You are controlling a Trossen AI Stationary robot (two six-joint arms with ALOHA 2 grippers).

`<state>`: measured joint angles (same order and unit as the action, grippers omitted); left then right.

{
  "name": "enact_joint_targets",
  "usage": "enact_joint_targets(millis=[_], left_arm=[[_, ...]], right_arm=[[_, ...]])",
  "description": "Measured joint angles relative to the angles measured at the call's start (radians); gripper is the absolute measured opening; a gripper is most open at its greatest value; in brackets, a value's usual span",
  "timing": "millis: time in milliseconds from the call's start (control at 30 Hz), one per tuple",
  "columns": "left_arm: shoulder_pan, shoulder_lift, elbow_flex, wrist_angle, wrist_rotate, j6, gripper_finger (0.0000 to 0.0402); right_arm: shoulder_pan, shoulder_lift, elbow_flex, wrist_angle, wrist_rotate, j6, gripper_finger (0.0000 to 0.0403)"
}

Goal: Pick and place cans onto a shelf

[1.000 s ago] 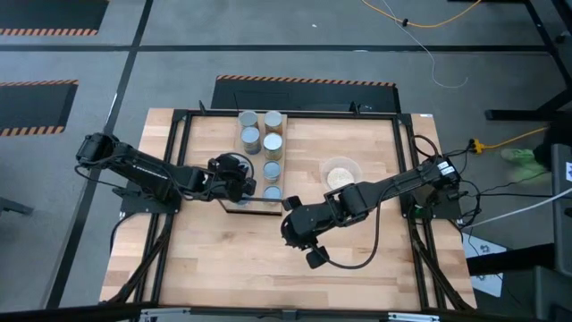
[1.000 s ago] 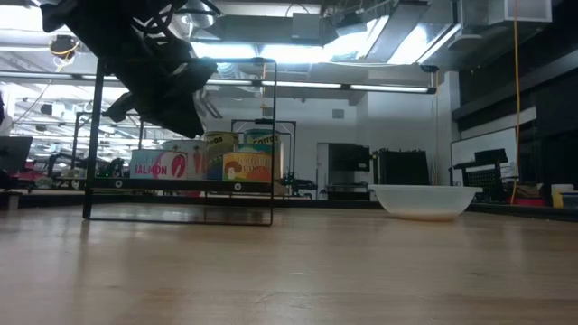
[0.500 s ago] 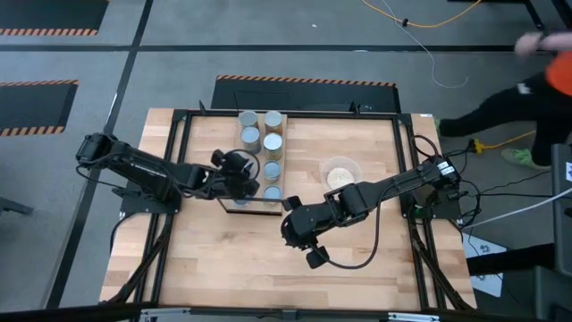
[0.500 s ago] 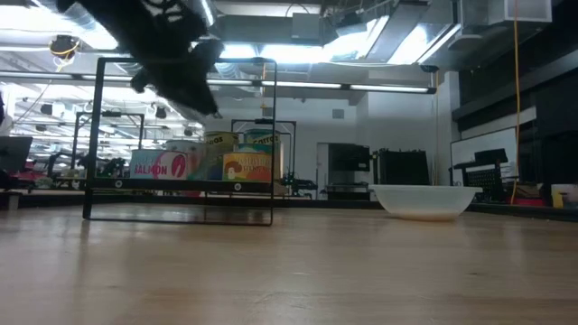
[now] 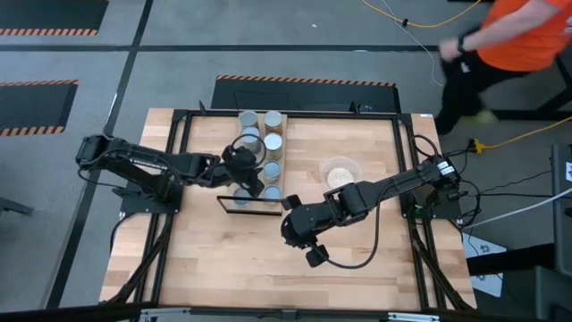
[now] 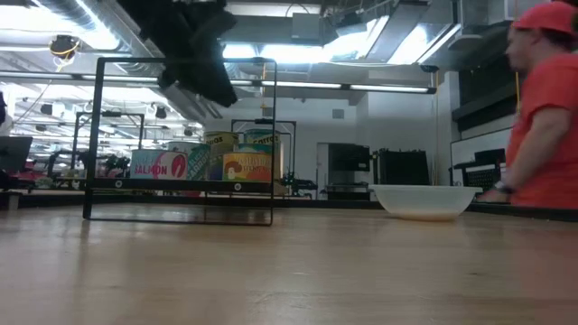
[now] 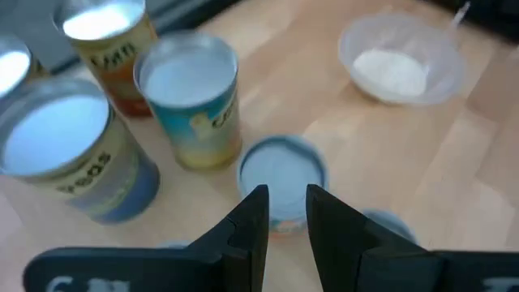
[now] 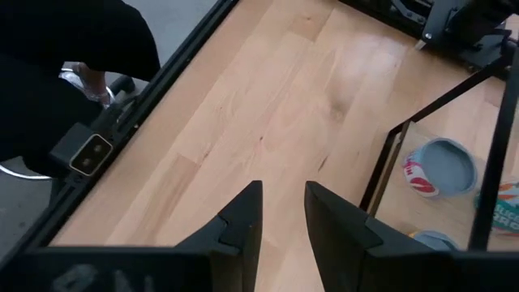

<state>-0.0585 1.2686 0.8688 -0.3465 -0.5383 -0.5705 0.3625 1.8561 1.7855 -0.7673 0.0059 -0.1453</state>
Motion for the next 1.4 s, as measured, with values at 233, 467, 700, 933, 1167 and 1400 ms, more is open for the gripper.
enact_joint_targets(millis=[233, 467, 700, 933, 1167, 1400], left_arm=[[0.043, -0.003, 0.0, -0.043, 0.094, 0.023, 0.0078], [0.033, -0.119, 0.0, -0.009, 0.096, 0.186, 0.0078], [-0.021, -0.393, 0.0, -0.042, 0.121, 0.384, 0.0078], [-0.137, -0.656, -0.006, -0.21, 0.14, 0.398, 0.0078], [-0.241, -0.837, -0.17, -0.222, 0.134, 0.395, 0.0078], [-0.275, -0.947, -0.441, 0.048, 0.14, 0.452, 0.0078]], right_arm=[[-0.02, 0.0, 0.0, 0.0, 0.001, -0.007, 0.0099], [-0.021, -0.043, -0.002, 0.002, 0.005, 0.013, 0.0099], [-0.026, -0.161, -0.001, -0.012, 0.035, 0.096, 0.0099], [-0.026, -0.339, -0.001, -0.091, 0.057, 0.14, 0.0099], [-0.026, -0.48, -0.01, -0.101, 0.055, 0.036, 0.0099], [-0.026, -0.595, -0.147, -0.075, 0.054, 0.009, 0.0099]])
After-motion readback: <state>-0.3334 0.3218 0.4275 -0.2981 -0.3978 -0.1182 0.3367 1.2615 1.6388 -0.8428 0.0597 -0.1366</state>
